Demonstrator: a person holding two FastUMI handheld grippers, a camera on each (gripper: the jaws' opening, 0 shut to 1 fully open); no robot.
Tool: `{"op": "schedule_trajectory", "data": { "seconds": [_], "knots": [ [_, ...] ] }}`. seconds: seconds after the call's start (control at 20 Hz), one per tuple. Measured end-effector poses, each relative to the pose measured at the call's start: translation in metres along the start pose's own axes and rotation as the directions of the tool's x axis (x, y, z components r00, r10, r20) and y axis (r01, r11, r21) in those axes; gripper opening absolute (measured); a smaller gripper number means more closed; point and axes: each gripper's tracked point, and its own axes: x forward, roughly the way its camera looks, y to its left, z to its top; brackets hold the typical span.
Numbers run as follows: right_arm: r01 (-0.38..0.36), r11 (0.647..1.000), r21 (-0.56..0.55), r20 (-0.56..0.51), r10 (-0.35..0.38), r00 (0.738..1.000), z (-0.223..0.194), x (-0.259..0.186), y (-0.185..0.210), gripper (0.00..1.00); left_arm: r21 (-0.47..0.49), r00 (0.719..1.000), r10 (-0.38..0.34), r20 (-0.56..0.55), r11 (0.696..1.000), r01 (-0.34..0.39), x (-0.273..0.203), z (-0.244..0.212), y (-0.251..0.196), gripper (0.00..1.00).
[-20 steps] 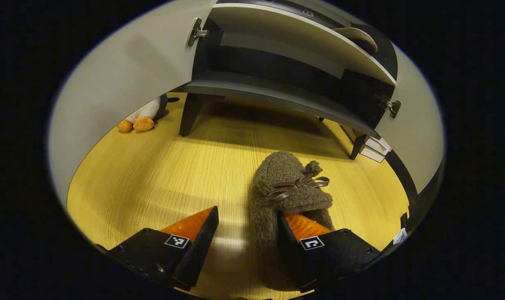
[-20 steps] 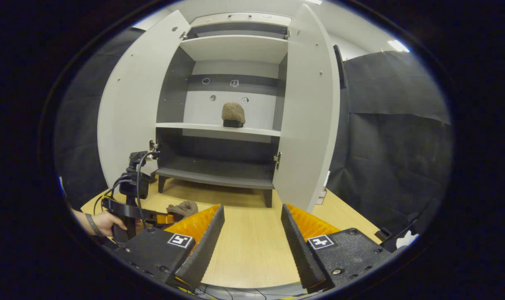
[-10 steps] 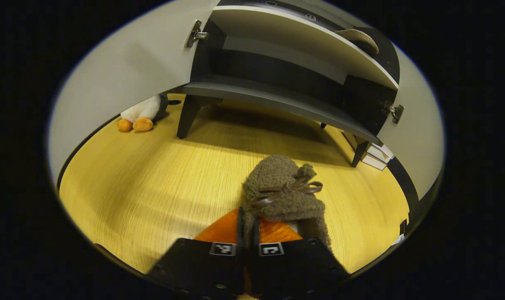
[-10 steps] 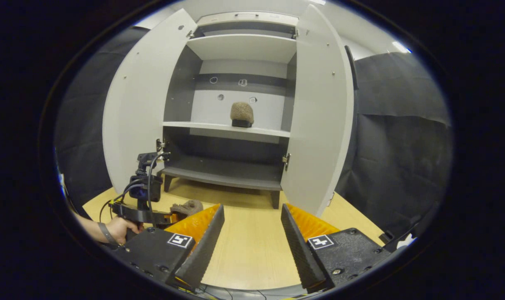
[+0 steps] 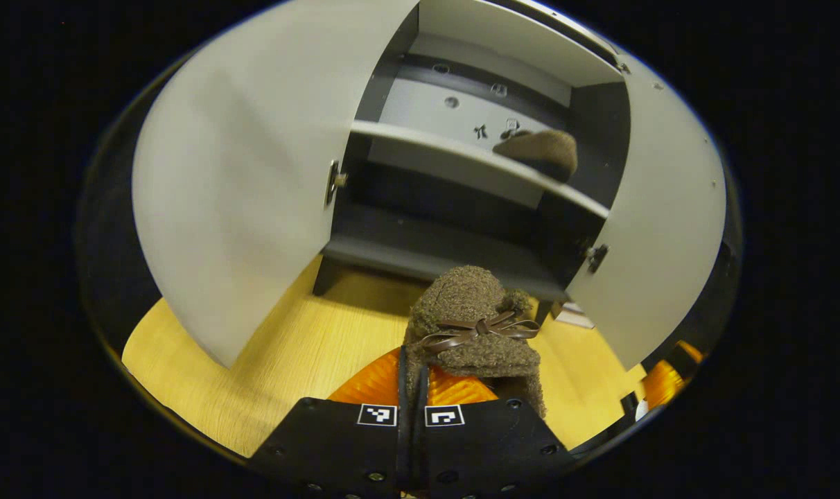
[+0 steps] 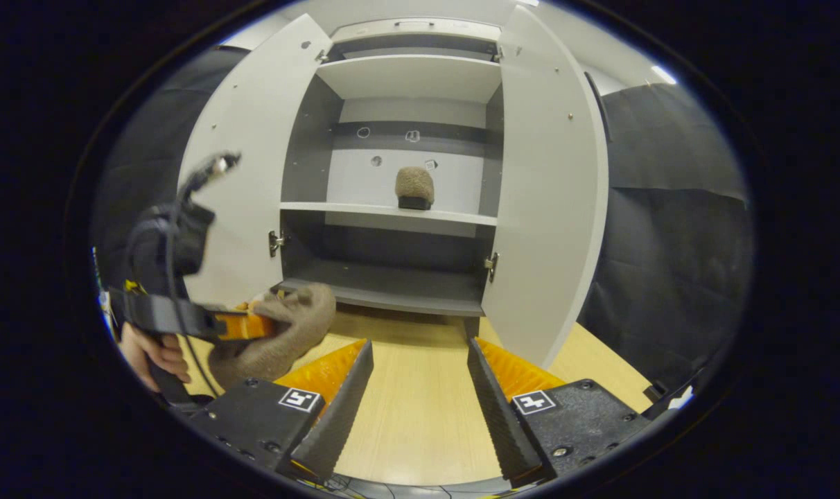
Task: Grab one shoe with the right hand and put it into the shoe cabinet, grab the other shoe with the left hand and put it into the shoe cabinet; then close the right door with the right hand and the left door with the left hand.
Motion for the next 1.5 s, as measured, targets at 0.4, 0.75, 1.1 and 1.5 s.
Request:
{"op": "schedule_trajectory", "data": {
  "seconds": [0.4, 0.75, 1.1, 1.5],
  "knots": [
    [-0.004, 1.0, 0.006, 0.039, 0.003, 0.999, 0.01, -0.006, -0.001, 0.86, 0.06, 0.954, -0.087, 0.288, 0.996, 0.073, 0.07, 0.219, -0.067, 0.0],
    [0.017, 1.0, 0.019, 0.054, -0.018, 0.998, 0.012, -0.012, -0.009, 0.86, 0.012, 0.982, 0.018, 0.188, 1.0, -0.021, 0.188, 0.307, -0.052, 0.0],
    [0.039, 0.996, 0.084, 0.037, -0.042, 0.998, 0.002, -0.017, -0.012, 0.86, -0.066, 0.993, 0.117, -0.032, 0.991, -0.119, 0.283, 0.31, -0.034, 0.0],
    [0.079, 0.99, 0.114, 0.028, -0.082, 0.996, -0.002, -0.015, -0.031, 0.86, -0.086, 0.967, 0.177, -0.181, 0.977, -0.195, 0.311, 0.281, -0.017, 0.0]
  ]
}}
